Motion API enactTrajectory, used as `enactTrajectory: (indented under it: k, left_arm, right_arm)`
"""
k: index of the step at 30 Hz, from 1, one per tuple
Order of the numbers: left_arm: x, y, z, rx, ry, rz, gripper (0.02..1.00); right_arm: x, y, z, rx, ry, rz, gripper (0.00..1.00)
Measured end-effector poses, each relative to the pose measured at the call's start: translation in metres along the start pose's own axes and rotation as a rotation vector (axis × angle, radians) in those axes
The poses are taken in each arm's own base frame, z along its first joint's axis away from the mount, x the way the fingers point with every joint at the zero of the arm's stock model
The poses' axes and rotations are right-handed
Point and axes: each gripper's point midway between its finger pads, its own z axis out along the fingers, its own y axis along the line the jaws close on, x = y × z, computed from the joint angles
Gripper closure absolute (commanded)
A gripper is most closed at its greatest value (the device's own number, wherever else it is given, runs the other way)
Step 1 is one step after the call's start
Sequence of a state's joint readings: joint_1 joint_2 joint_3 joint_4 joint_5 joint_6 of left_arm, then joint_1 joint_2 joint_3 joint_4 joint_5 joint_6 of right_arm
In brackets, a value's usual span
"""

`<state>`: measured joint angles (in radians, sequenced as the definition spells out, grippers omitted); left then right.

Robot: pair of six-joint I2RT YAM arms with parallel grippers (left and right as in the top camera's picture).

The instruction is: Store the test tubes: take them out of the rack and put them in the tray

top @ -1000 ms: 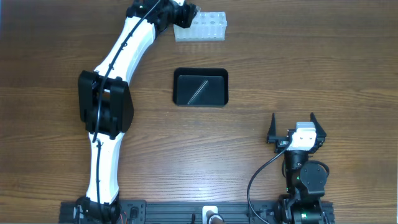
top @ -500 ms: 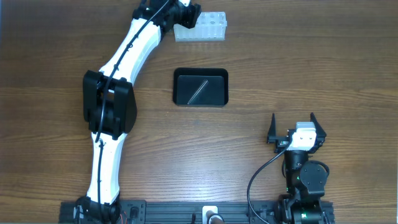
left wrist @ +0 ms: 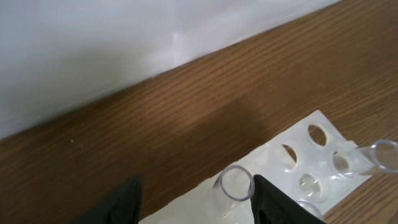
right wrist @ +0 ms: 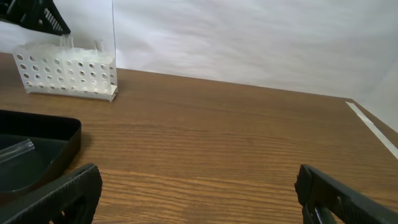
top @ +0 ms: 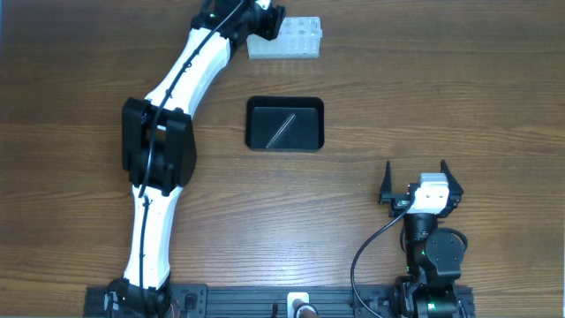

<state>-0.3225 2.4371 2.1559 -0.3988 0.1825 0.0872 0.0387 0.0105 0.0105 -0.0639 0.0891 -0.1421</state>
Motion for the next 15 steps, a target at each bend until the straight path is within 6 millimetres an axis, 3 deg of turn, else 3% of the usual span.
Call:
enactTrajectory:
  k: [15]
  left_arm:
    - [-0.0022,-0.0043,0.0067,0.005,-0.023,0.009,0.529]
  right_arm:
    - [-0.0001,0.0,0.0,0.0,0.0,0.0,0.007]
